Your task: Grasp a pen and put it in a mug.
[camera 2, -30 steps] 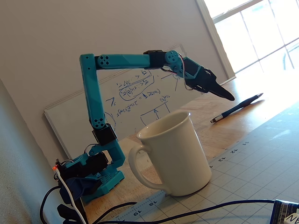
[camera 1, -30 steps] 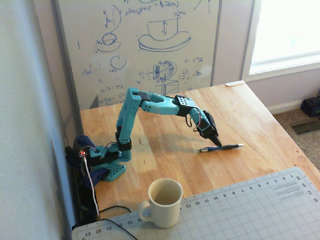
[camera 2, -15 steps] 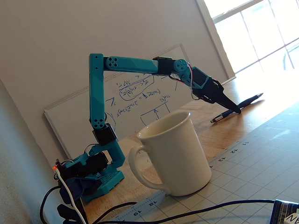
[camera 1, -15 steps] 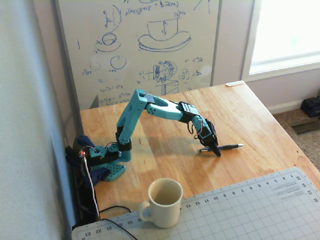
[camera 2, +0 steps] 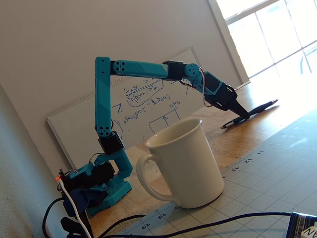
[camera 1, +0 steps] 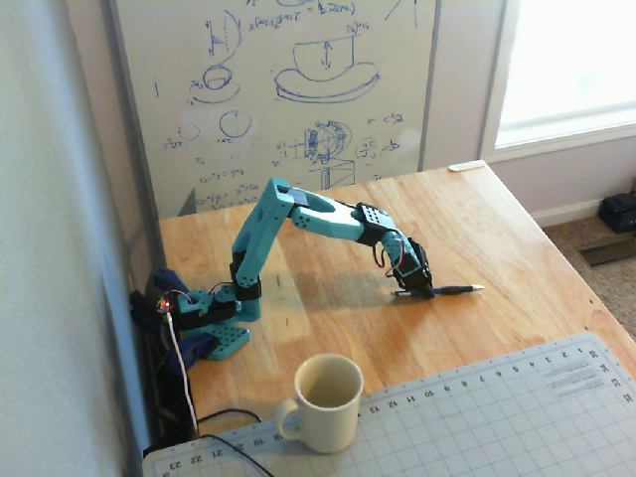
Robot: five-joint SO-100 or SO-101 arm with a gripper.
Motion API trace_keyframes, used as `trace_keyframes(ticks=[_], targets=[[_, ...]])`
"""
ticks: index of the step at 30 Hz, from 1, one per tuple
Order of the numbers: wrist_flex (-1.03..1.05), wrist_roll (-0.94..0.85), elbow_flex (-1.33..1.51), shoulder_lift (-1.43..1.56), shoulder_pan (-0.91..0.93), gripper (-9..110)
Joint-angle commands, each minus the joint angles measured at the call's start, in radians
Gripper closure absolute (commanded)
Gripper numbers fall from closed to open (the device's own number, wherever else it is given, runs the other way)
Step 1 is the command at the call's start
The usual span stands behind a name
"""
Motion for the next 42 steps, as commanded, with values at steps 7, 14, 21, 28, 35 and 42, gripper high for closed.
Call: trace_keyframes(ticks=[7,14,21,28,35,42], targets=[[-0.018,-0.011,-0.002,0.161,-0.009,101],[-0.009,-0.322,0.198,0.345,-0.064,101],[-0.008,-0.959,0.442,0.583,-0.066,100],[-0.008,-1.551,0.607,0.83,-0.052,100],[-0.008,-2.129,0.735,1.051,-0.025,100],[-0.006,-2.684,0.836,1.281,0.066,100]])
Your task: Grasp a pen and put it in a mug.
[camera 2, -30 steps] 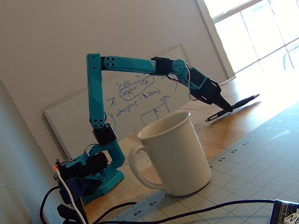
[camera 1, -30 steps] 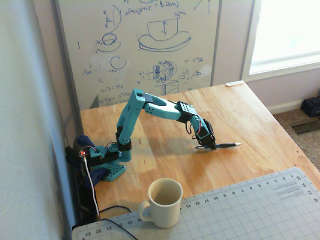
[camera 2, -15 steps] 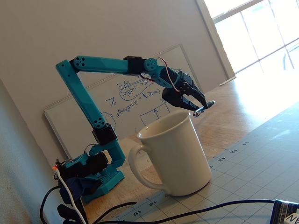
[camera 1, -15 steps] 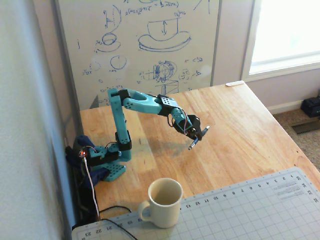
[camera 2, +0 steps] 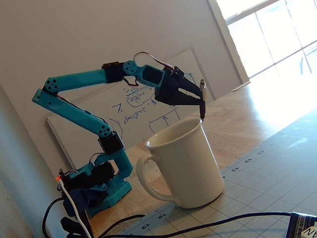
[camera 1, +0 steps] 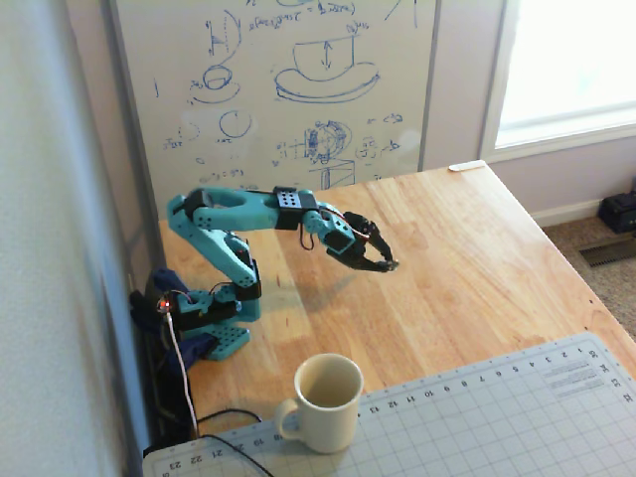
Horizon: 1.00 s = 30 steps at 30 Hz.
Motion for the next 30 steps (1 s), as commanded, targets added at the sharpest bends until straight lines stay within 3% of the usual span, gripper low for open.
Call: trace_keyframes(ticks=[1,8,14,30], targets=[[-0.008,-0.331,0.005,0.186,0.071,100],[-0.008,-0.719,0.021,0.388,0.285,100],[-0.008,-0.942,0.02,0.495,0.471,100],[-0.005,-0.992,0.025,0.647,0.808,100]])
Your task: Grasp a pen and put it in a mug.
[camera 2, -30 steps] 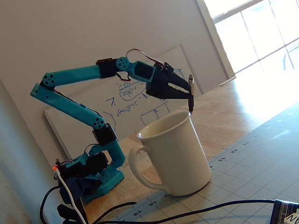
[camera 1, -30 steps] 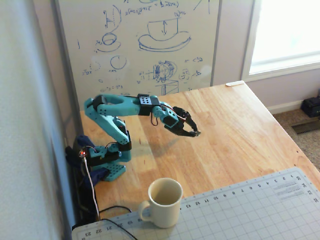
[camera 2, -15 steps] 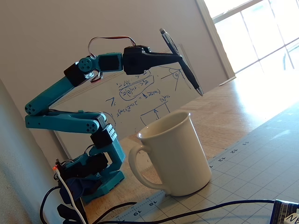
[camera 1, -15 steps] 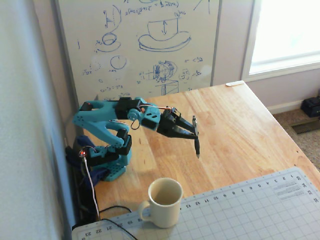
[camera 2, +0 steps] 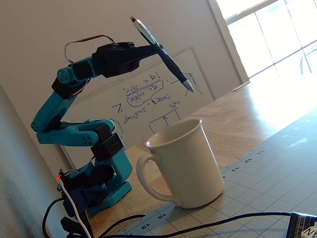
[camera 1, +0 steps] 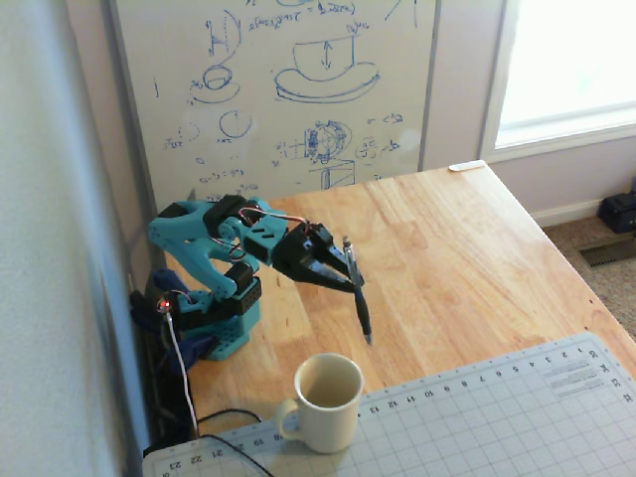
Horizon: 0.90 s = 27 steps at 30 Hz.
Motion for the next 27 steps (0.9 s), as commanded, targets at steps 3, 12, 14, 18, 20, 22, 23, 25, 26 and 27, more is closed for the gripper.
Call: trace_keyframes(ticks=[3,12,14,18,20,22,23,25,26,27], targets=[[-0.005,-0.009,-0.005,0.018,0.086,100],[-0.005,-0.009,0.1,0.028,0.175,100],[-0.005,-0.009,0.118,0.051,0.186,100],[-0.005,-0.009,0.152,0.095,0.224,100],[-0.005,-0.009,0.176,0.103,0.239,100],[-0.005,0.0,0.213,0.103,0.244,100],[-0.005,0.003,0.23,0.104,0.244,100],[-0.005,0.006,0.253,0.104,0.245,100],[-0.005,0.006,0.27,0.104,0.245,100],[-0.005,0.008,0.279,0.104,0.245,100]])
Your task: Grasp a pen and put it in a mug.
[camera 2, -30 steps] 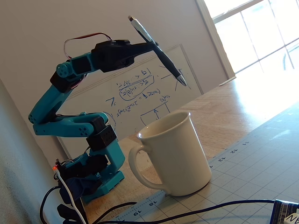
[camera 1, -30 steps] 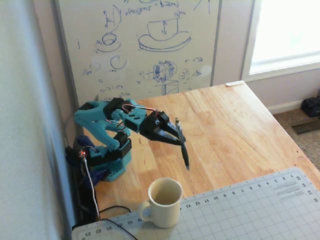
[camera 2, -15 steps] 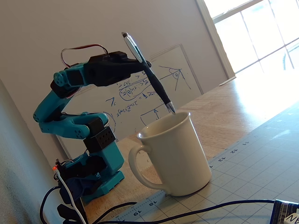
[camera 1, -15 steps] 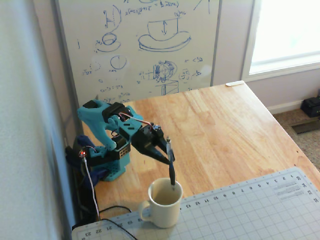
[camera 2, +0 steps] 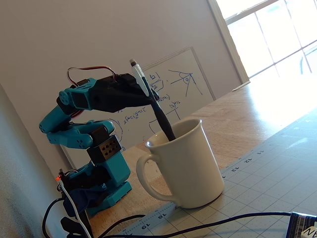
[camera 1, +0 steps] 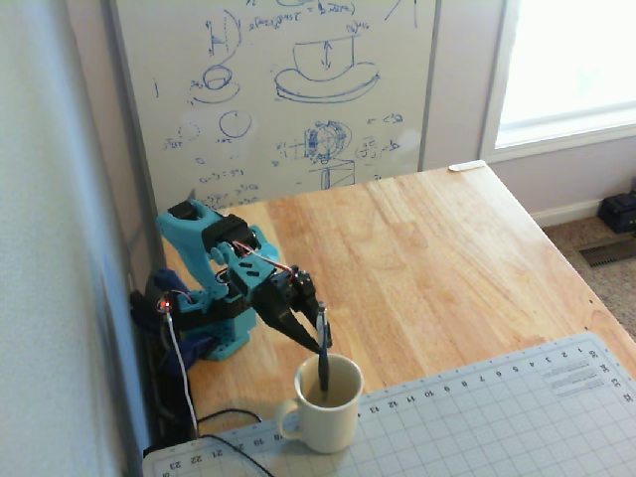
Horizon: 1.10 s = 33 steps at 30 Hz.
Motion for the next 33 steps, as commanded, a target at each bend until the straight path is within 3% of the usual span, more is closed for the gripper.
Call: trace_keyframes(ticks=[1,5,14,19,26,33], targets=[[-0.005,0.008,0.006,0.017,0.005,100],[-0.006,0.008,0.003,0.017,0.005,98],[-0.006,-0.006,0.011,0.017,-0.008,76],[-0.006,0.006,0.002,0.031,-0.014,69],[-0.02,0.058,0.0,0.032,-0.087,74],[-0.02,0.376,0.0,0.032,-0.256,83]])
